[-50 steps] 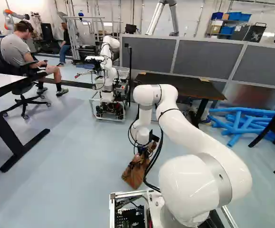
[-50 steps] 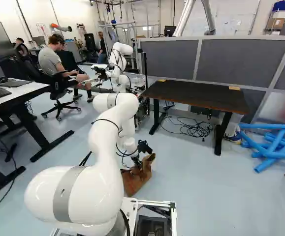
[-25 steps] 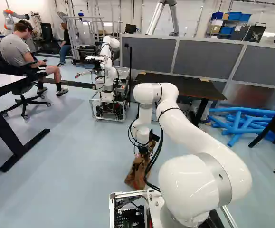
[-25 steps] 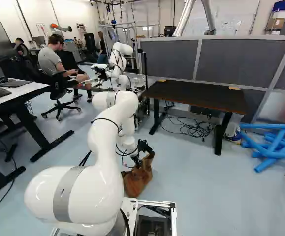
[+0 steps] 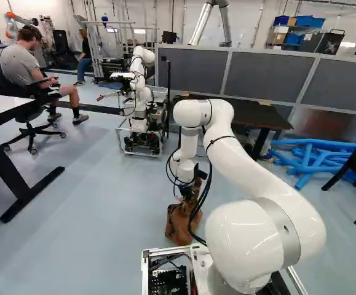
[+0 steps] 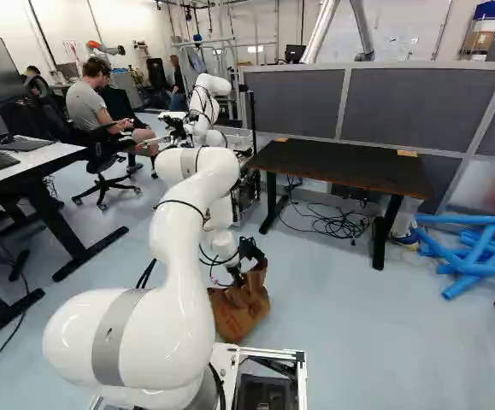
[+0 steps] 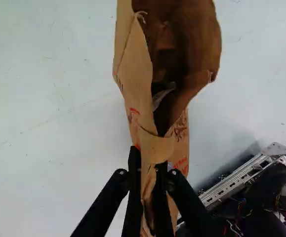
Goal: Pick up the bag on the ground and place it on the table
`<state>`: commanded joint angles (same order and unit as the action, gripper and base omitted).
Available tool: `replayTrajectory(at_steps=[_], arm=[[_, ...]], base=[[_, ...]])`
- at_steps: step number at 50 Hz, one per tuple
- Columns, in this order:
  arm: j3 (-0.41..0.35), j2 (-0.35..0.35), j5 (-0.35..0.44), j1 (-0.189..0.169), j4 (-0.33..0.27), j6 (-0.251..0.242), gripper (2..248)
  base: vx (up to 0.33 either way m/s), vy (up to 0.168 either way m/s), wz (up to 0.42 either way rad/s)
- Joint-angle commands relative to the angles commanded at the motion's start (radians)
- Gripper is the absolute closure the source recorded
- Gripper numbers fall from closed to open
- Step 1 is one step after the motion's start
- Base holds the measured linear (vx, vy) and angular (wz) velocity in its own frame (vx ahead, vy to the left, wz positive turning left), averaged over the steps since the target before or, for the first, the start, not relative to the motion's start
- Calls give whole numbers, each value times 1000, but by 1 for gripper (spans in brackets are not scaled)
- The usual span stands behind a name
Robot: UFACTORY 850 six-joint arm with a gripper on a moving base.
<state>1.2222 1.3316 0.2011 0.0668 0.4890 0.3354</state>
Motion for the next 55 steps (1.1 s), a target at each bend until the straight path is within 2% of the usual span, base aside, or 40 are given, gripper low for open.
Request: replayTrajectory(at_steps=[14, 42, 55], arm=[[-46, -54, 0, 0, -18, 0, 229], [-136, -163, -6, 0, -105, 0, 229], [-175, -214, -29, 0, -127, 0, 229]], base=[[0, 0, 0], [0, 0, 0], [0, 0, 0]])
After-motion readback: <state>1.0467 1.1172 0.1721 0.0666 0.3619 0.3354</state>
